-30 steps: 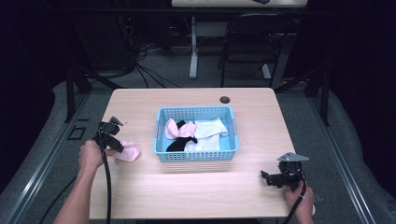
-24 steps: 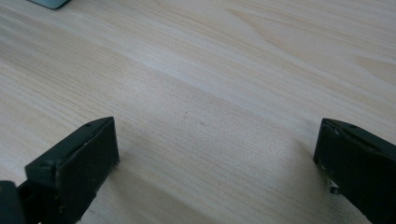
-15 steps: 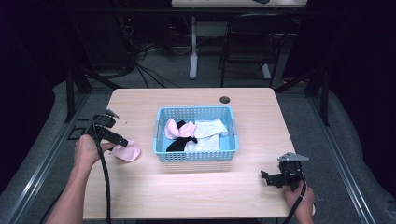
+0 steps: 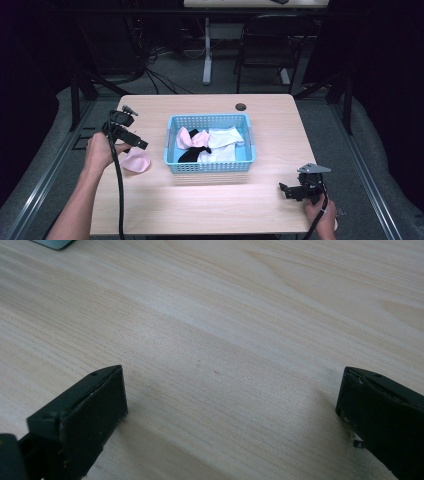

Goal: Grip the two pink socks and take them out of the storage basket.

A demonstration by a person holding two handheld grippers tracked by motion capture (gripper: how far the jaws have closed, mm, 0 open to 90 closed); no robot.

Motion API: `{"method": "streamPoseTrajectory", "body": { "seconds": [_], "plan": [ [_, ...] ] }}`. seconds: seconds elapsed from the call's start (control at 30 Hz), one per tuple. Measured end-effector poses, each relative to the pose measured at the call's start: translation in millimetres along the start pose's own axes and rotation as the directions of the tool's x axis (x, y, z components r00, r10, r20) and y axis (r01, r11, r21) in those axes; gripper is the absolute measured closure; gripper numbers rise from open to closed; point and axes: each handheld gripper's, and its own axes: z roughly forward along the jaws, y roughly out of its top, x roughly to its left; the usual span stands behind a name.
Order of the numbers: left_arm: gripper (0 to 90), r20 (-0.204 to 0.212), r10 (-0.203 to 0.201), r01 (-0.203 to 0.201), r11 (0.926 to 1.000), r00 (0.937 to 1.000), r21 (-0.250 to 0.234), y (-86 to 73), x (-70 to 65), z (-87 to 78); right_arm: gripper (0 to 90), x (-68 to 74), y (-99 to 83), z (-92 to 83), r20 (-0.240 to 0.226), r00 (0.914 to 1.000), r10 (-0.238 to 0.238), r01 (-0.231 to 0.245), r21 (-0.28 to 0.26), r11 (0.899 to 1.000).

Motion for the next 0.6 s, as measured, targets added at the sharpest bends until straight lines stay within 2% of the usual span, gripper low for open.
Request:
{"method": "streamPoseTrajectory", "body": {
  "seconds": [0.33, 0.6],
  "plan": [
    [0.1, -0.001, 0.041, -0.041, 0.9991, 0.9992, -0.009, 20.1, -18.4, -5.6, 0.0, 0.0, 0.0, 0.1, -0.002, 1.0000, 0.000, 0.000, 0.000, 1.000],
    [0.1, 0.021, 0.095, -0.094, 0.9954, 0.9953, -0.019, 44.1, -45.1, 0.7, 0.0, 0.0, 0.0, 0.1, -0.002, 1.0000, 0.000, 0.000, 0.000, 1.000]
  ]
}}
